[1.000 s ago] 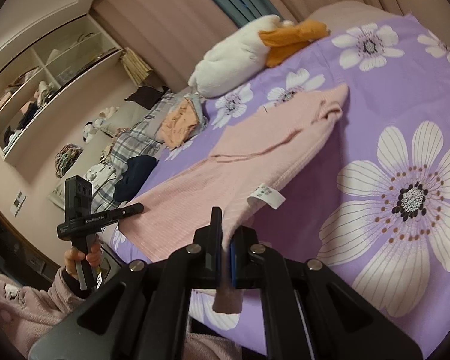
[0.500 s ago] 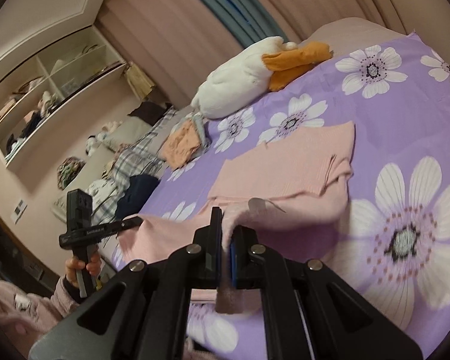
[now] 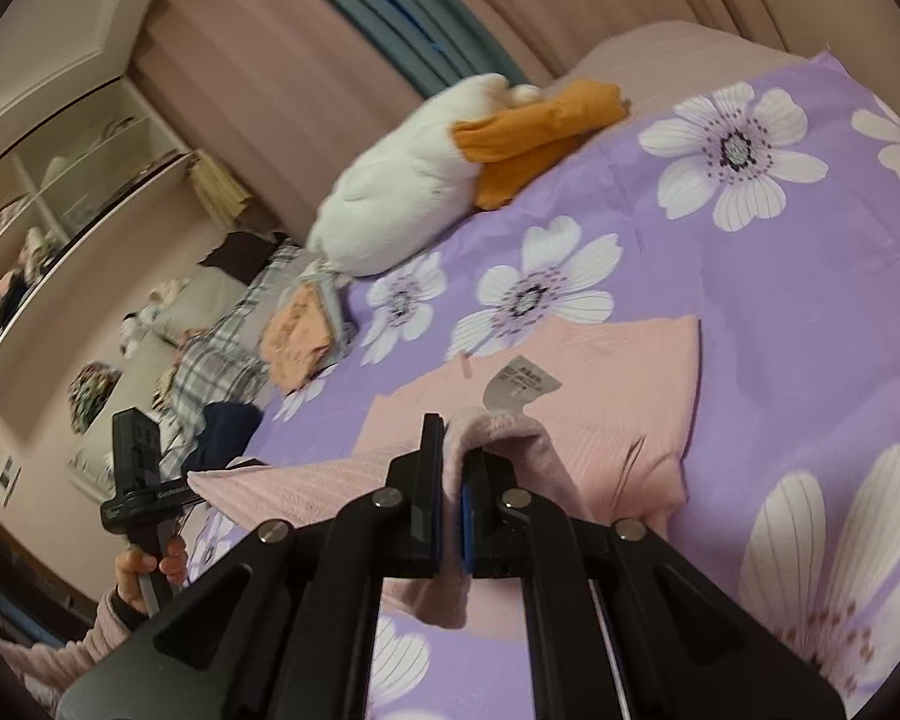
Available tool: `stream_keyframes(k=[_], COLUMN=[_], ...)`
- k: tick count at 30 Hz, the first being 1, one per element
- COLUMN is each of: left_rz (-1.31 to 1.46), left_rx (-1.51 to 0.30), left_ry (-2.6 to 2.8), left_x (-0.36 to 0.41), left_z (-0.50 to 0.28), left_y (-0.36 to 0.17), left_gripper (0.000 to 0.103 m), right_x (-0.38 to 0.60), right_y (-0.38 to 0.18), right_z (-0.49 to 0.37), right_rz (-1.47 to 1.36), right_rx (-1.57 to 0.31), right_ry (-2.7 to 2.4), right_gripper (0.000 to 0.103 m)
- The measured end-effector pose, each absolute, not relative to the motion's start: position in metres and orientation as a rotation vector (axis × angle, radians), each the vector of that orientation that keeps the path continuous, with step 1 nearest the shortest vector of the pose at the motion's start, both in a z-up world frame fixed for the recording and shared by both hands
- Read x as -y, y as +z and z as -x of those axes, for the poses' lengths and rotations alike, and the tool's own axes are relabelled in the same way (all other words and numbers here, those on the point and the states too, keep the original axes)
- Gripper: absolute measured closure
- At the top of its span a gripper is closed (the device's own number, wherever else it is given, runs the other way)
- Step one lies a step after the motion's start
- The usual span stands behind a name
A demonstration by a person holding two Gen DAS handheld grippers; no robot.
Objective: Fold small clothes
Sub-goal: 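Grasp the hem with the left gripper while the right gripper grasps the hem, lift toward collar, then lay the hem over the folded sleeves and open both grippers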
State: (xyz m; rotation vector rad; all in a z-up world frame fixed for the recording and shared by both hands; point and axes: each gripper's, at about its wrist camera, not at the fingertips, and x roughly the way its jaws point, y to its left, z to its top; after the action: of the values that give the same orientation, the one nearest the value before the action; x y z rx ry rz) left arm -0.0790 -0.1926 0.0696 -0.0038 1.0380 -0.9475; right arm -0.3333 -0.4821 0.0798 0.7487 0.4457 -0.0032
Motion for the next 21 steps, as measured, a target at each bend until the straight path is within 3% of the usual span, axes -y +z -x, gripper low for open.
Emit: stream_keyframes(k=[21], left_rz=[0.058], left_rx=[-1.285], left_ry=[-0.818], left_x=[0.274], left_z=[-0.024], left_y=[-0.007], left_gripper=[0.1], right_x=[0.572], right_y=[0.007], right_z=[0.234], right_rz=[-0.997], right_rx=[-0.599], right_ry=[-0.162], right_gripper=[0.094])
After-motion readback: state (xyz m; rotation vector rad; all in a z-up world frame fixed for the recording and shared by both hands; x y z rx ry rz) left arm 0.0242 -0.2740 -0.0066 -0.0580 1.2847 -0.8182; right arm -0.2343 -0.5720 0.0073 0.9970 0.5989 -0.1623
